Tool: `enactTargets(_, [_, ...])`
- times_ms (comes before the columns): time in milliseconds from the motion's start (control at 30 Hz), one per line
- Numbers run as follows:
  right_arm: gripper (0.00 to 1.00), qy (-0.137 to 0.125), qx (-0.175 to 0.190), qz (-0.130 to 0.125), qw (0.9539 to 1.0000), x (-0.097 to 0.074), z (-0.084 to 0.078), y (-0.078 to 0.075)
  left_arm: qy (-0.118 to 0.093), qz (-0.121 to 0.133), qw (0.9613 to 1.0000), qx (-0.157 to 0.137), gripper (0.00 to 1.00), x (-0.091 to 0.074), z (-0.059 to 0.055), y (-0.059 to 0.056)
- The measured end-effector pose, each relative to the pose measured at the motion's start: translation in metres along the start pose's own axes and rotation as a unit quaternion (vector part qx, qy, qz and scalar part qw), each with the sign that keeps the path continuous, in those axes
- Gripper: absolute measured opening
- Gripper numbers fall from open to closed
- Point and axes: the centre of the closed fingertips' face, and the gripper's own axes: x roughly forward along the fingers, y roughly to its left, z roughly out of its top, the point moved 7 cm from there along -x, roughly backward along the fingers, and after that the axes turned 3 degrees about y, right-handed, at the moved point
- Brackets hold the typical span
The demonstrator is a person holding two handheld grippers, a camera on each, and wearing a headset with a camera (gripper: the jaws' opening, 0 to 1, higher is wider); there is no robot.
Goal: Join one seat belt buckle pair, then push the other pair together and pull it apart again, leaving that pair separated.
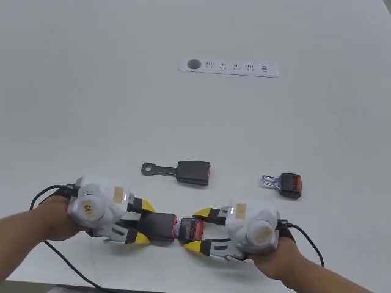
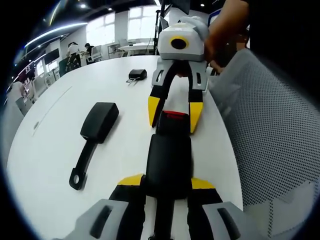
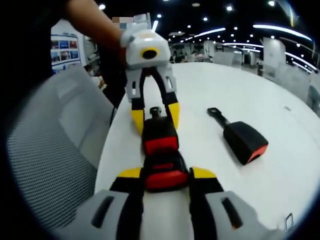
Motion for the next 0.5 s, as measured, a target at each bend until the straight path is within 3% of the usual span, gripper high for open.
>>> enactTargets(500, [0.34,-0.008,0.012,-0.004,0.9999,-0.0012,-0.0013,0.0006,-0.007,0.0,1.0,-0.005,0.32,-0.0011,-0.0008,-0.0019])
